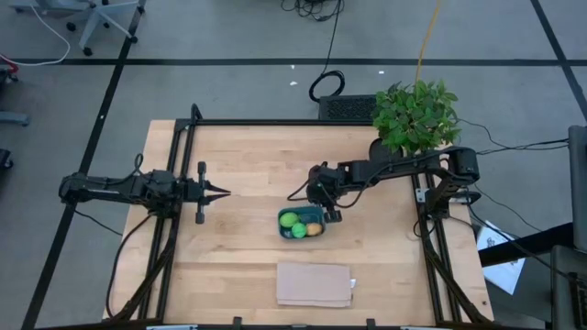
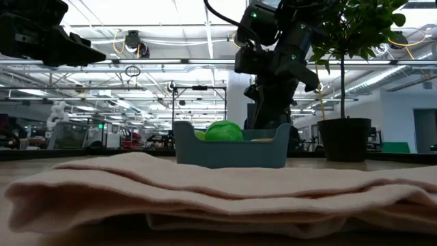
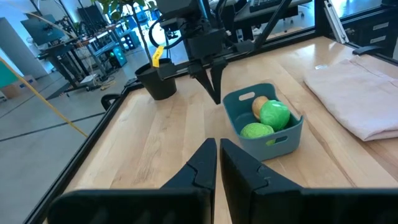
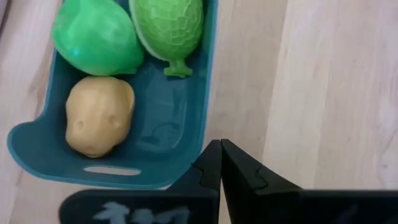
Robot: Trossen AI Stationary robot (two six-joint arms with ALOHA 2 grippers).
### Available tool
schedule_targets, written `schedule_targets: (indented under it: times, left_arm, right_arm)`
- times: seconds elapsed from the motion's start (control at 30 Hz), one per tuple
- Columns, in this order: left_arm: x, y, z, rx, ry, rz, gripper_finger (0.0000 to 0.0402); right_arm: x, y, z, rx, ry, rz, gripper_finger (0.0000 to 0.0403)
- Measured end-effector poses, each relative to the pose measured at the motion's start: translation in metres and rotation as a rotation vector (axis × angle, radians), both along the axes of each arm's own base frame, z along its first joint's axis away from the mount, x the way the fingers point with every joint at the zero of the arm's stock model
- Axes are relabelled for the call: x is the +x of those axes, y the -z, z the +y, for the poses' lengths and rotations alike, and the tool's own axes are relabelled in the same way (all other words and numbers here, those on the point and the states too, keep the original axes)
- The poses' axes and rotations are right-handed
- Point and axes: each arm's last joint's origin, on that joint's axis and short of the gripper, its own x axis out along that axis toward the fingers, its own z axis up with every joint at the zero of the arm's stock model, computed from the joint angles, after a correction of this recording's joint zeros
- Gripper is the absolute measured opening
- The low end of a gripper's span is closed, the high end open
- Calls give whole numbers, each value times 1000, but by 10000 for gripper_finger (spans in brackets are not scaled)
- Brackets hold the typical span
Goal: Pick and placing Produce into tupperware
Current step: Adjust the dark blue bin
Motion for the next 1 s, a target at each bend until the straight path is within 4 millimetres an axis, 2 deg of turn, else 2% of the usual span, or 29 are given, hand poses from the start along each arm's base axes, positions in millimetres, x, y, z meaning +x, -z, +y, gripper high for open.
schedule_targets:
  times: [1.0]
  left_arm:
    - [0, 0, 0, 0, 0, 4, 26]
  right_arm:
    - [-1, 1, 14, 16, -6, 24, 0]
